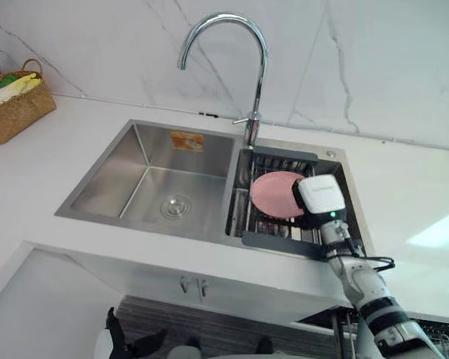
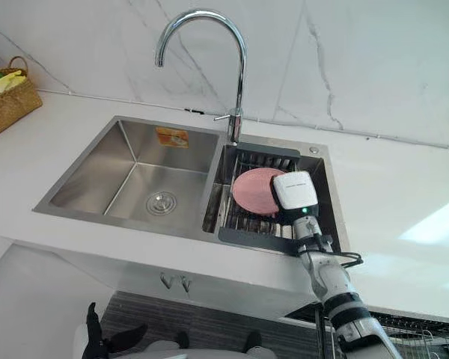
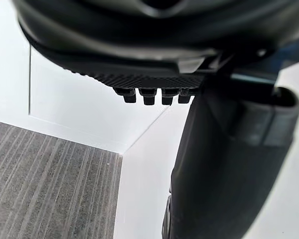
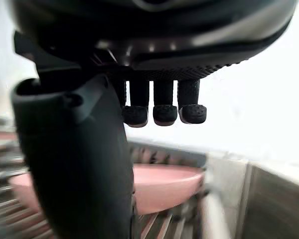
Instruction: Walk over to the sink, pick up the cup, carry it to the dishwasher, place the cup inside the dishwasher, then close the dishwasher door
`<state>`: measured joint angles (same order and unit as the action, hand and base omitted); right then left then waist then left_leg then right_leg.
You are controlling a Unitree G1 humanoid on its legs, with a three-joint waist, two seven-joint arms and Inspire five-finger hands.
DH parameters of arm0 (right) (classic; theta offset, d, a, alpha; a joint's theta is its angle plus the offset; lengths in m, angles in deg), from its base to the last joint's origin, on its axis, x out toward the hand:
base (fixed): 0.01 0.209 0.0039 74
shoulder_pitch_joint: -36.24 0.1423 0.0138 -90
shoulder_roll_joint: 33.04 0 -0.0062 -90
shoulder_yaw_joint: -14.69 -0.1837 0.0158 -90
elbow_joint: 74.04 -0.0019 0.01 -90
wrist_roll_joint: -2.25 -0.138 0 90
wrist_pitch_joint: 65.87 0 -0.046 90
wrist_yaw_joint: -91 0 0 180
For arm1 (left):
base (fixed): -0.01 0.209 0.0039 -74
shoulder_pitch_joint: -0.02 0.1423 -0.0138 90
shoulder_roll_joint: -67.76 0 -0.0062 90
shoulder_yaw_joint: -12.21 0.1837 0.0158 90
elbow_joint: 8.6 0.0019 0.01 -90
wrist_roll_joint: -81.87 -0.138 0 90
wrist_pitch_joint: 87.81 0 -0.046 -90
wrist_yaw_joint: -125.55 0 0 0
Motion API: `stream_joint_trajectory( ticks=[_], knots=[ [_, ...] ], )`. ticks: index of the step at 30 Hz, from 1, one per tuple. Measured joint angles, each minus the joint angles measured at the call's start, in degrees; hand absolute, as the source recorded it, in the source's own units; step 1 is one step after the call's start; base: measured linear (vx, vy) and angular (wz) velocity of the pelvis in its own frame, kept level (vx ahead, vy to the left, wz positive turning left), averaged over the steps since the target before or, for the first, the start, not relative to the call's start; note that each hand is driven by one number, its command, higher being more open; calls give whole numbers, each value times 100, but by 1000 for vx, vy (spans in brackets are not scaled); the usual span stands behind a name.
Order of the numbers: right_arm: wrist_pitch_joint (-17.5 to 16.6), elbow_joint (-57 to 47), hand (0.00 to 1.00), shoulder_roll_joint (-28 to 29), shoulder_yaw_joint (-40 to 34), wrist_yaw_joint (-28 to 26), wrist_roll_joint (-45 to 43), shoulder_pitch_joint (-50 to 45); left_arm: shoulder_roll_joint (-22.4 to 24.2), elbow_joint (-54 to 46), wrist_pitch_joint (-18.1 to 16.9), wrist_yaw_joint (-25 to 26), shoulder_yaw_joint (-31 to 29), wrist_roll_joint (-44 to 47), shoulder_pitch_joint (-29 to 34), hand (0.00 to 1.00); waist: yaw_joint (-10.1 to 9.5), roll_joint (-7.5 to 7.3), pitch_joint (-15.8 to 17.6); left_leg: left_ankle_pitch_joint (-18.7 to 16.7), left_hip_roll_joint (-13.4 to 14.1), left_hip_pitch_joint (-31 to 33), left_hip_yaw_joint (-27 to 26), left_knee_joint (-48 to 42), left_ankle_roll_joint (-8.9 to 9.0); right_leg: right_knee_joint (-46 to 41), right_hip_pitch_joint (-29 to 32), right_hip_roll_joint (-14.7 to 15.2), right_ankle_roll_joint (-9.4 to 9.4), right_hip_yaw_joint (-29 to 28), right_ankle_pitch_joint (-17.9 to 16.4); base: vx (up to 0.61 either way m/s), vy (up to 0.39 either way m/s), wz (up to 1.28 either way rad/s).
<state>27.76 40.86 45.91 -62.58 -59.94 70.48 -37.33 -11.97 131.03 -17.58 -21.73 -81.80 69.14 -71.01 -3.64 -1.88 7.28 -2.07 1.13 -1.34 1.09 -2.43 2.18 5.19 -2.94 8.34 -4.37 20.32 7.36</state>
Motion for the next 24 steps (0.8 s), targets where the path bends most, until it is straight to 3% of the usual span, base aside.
stream_joint_trajectory(
  ticks=[4, 12, 13, 20, 24],
  knots=[
    [266, 35, 0, -288, -156, 260, -195, 523, 17, -2, 0, 112, -16, -21, 61, 100, -38, 121, 6, 56, 14, 23, 61, -32, 22, -6, 17, -44, 22, 38, 49, 74, 1, 5],
    [351, 33, 0, -473, -380, 538, -646, 1066, 32, -83, -68, 115, 14, -30, -9, 100, -119, 63, 9, 53, 10, -53, 140, -7, -17, -27, -57, -63, 26, 81, 48, 43, -1, 1],
    [341, 33, 100, -468, -379, 568, -704, 1066, 28, -83, -69, 116, 13, -30, -9, 100, -124, 45, 13, 53, 3, -55, 140, -6, -18, -26, -58, -57, 26, 78, 48, -58, 20, -1],
    [101, 25, 100, -371, -379, 642, -1469, 1061, 28, -39, -66, 116, 11, -21, 23, 100, -178, -33, 9, 75, -7, -50, 127, 42, 21, 3, -17, -39, 9, 46, 31, -87, -3, -2],
    [-125, -77, 100, -266, -620, 201, -2062, 883, 29, -44, -65, 116, 10, -20, 54, 100, -169, -33, 9, 96, 13, -47, 125, 72, 48, 3, 5, -56, 5, 36, 28, -24, -5, -1]
  ],
)
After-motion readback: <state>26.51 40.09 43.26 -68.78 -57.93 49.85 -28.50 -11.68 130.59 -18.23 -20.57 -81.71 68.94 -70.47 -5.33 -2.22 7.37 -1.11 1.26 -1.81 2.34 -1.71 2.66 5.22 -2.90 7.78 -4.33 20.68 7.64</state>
